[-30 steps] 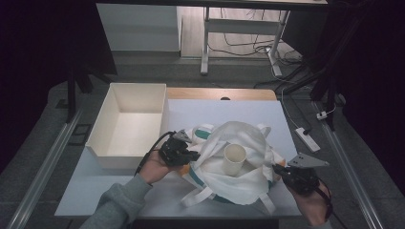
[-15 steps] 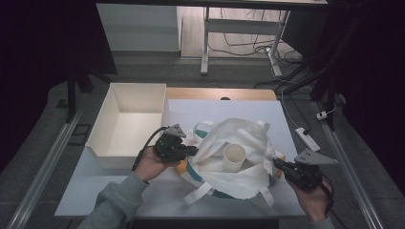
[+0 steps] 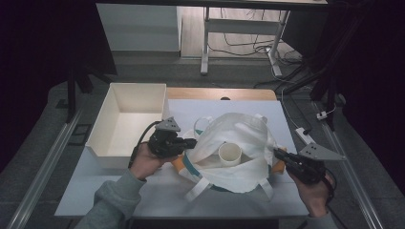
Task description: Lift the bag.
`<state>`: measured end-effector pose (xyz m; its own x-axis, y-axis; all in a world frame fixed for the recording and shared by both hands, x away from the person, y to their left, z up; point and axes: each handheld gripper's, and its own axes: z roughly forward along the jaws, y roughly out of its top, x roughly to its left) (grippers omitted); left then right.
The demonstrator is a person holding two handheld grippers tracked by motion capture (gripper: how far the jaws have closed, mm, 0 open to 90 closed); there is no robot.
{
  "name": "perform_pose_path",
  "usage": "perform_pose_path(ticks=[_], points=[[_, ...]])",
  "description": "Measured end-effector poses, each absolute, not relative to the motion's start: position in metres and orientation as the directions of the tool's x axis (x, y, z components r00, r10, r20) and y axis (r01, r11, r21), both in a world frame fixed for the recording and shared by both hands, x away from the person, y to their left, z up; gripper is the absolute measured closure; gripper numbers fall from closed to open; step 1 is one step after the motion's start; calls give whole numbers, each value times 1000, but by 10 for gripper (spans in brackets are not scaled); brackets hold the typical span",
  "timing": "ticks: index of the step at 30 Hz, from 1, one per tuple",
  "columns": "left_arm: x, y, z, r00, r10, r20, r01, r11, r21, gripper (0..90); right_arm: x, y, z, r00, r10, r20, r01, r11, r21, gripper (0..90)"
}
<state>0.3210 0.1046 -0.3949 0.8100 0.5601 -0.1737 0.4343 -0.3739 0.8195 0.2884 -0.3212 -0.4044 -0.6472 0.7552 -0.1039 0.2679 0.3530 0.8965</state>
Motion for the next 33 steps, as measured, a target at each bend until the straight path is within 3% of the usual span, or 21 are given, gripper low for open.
perform_pose_path(ticks=[10,15,29,33], points=[[333,142,-340,779,600,-181,371,-208,905,876,317,-314,-357,-634,763,-125,167,293,941,892],[342,153,-318,756,634,-161,345,-177,922,883,336,-306,-341,-641,759,-116,138,263,955,893],[348,171,-295,722,676,-145,295,-111,949,892,351,-299,-307,-636,764,-108,67,194,979,893],[358,169,-302,717,679,-156,329,-132,935,892,361,-300,-314,-628,774,-84,116,200,973,892]])
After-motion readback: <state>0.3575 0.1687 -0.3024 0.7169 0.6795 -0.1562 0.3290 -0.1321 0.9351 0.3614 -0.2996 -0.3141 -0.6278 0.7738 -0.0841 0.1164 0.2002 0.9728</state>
